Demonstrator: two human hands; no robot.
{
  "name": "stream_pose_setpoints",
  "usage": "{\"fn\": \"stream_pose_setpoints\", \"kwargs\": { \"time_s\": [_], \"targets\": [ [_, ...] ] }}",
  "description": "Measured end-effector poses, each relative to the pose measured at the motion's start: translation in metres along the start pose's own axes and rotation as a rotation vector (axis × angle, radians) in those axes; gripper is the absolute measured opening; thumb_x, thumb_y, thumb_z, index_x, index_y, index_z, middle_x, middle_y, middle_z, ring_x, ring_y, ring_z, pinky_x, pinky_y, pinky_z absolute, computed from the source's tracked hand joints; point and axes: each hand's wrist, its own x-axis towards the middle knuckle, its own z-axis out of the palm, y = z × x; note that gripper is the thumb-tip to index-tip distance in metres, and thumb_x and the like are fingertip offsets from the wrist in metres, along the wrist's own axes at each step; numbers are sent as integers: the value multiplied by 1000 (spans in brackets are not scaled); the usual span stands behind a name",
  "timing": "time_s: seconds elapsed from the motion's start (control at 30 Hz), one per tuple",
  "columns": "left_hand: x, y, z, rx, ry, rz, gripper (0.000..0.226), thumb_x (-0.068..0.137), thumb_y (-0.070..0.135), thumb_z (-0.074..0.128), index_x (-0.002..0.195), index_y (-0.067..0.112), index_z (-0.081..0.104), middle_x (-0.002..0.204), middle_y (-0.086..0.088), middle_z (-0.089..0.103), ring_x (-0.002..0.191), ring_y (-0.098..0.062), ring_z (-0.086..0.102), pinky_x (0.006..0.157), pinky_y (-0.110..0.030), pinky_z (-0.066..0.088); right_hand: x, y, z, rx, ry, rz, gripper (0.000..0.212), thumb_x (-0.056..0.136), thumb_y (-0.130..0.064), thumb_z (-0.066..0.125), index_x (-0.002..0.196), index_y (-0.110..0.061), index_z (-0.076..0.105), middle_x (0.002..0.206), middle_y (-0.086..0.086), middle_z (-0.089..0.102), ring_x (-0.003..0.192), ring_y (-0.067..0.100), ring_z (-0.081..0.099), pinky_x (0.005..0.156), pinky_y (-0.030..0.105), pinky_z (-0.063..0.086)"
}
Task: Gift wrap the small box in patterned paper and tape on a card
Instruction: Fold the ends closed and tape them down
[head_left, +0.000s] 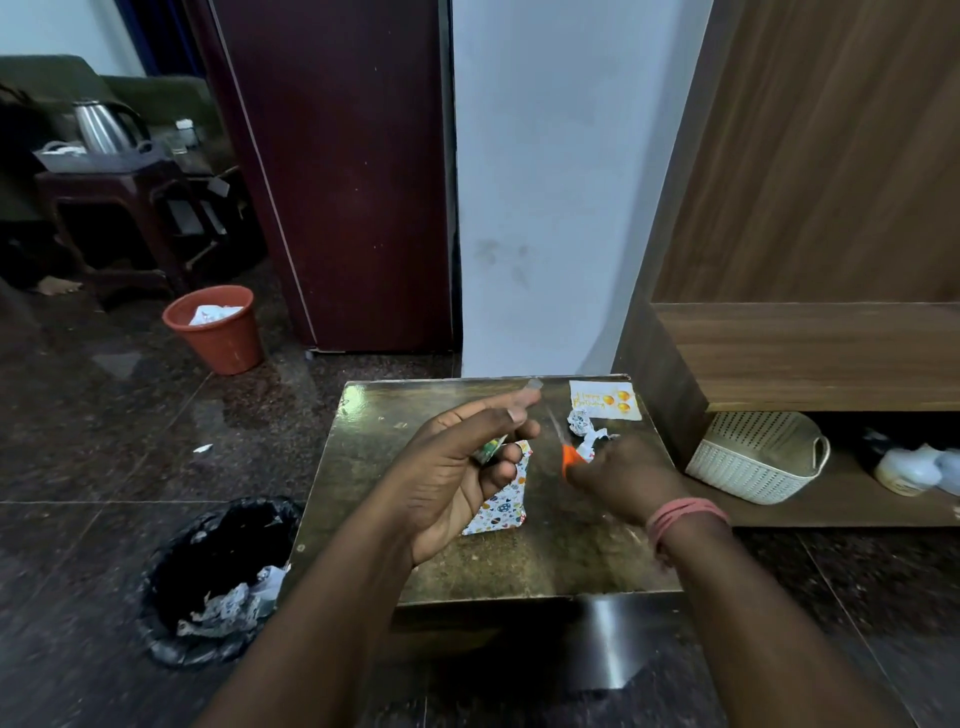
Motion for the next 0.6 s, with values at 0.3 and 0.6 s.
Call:
{"fn": "stream_pose_setpoints", "kwargs": {
  "time_s": [0.3, 0.6],
  "targets": [
    [6, 5, -7, 0, 28, 14, 35, 86, 15, 70, 119, 10, 77, 94, -6, 70, 65, -5, 54, 55, -13, 50, -34, -17, -53, 1147, -567, -52, 12, 88, -5, 64, 85, 3, 73, 85, 15, 70, 57, 12, 65, 52, 18, 56],
    [6, 8, -15, -23, -8, 3, 37, 87, 16, 70, 123, 10, 75, 94, -3, 67, 69, -5, 52, 55, -12, 49, -31, -3, -49, 908, -1178, -229, 38, 84, -23, 82, 101, 7, 66, 102, 23, 56, 77, 23, 70, 64, 29, 61]
  ]
}}
